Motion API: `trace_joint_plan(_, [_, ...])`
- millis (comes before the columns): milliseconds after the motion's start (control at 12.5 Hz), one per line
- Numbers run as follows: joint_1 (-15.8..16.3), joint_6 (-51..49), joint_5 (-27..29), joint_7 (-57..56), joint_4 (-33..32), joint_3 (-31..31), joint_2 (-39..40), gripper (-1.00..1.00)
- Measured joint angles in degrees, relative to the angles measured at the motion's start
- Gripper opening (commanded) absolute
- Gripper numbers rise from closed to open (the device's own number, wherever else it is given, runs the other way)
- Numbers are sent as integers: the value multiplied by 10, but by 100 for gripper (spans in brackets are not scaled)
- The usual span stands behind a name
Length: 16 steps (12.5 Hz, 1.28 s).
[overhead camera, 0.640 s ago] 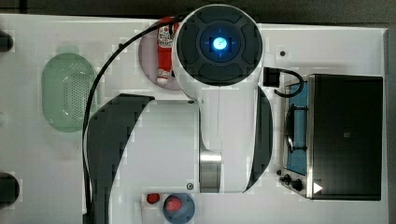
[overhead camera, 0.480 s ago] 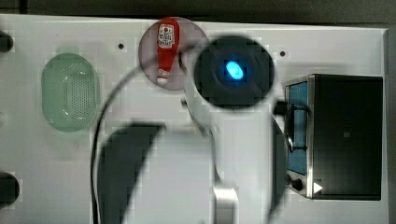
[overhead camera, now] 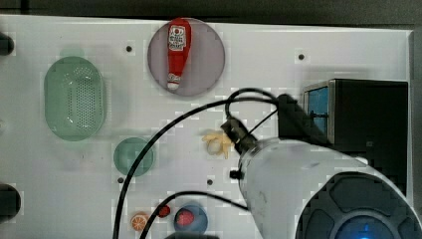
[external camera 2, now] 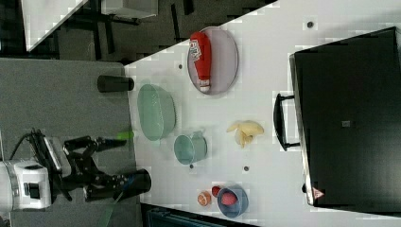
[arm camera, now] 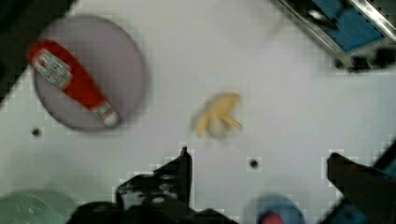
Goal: Pick Banana and place it in mug.
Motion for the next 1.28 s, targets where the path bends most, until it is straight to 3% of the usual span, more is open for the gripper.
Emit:
trace_joint_plan(240, [-13,79,-4,-4,-50,12,55,100])
trace_joint_plan(720, [3,335,17,-13,-253,48,226,100])
trace_joint_plan(1040, [1,458,16,-83,-274,33,343,100])
trace_joint_plan(1280, [1,538,6,-111,-281,41,380,100])
